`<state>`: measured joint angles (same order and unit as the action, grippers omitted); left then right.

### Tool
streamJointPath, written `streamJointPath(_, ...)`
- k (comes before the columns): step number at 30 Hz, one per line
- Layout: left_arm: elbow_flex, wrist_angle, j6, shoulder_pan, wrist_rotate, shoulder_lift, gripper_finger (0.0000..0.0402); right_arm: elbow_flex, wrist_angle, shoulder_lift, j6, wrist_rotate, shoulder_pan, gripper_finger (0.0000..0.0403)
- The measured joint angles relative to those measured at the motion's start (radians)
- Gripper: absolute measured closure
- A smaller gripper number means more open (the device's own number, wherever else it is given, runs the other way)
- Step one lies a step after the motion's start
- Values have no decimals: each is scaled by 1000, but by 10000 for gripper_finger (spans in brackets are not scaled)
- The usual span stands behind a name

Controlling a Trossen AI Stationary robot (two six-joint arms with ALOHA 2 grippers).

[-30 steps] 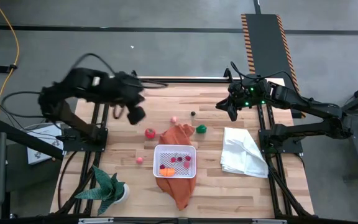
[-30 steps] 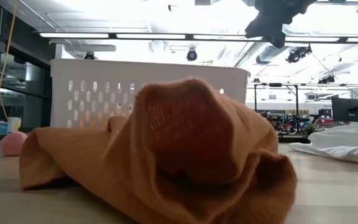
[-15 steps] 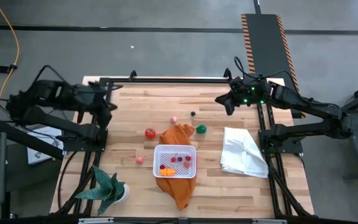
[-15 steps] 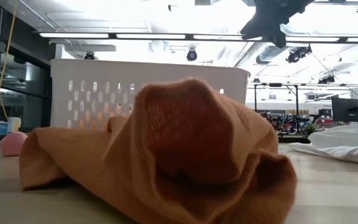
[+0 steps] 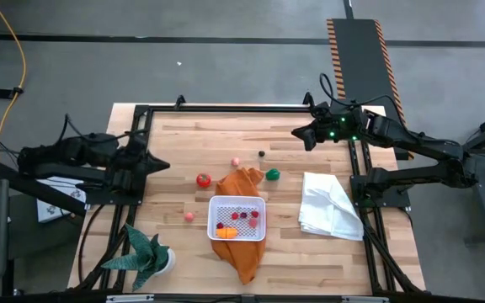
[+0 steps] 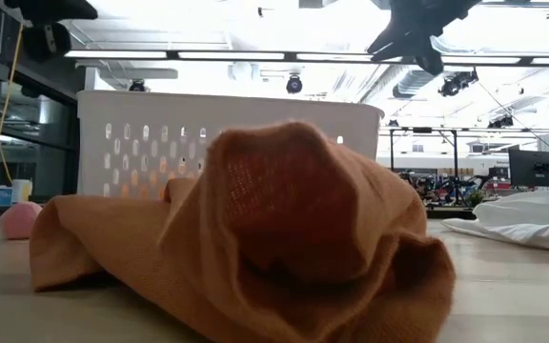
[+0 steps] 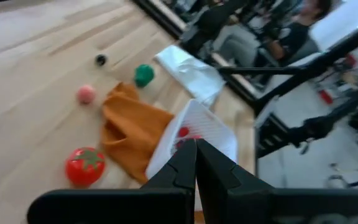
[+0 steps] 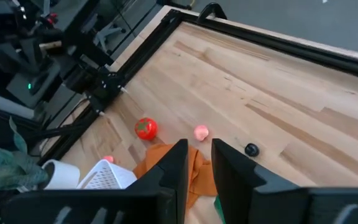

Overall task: Pick and placing Produce into tupperware
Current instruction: Put the red tomato into the white basket

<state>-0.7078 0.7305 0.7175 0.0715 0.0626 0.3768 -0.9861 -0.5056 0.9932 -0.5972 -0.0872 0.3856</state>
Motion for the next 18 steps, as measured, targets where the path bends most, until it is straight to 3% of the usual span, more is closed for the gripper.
streamJointPath(6, 51, 26, 8, 0, -52, -125, 401, 0, 0, 0, -33, 0, 0, 340)
streamJointPath(18, 57, 212, 24, 0, -10, -294, 401, 0, -6, 0, -55, 32, 0, 340)
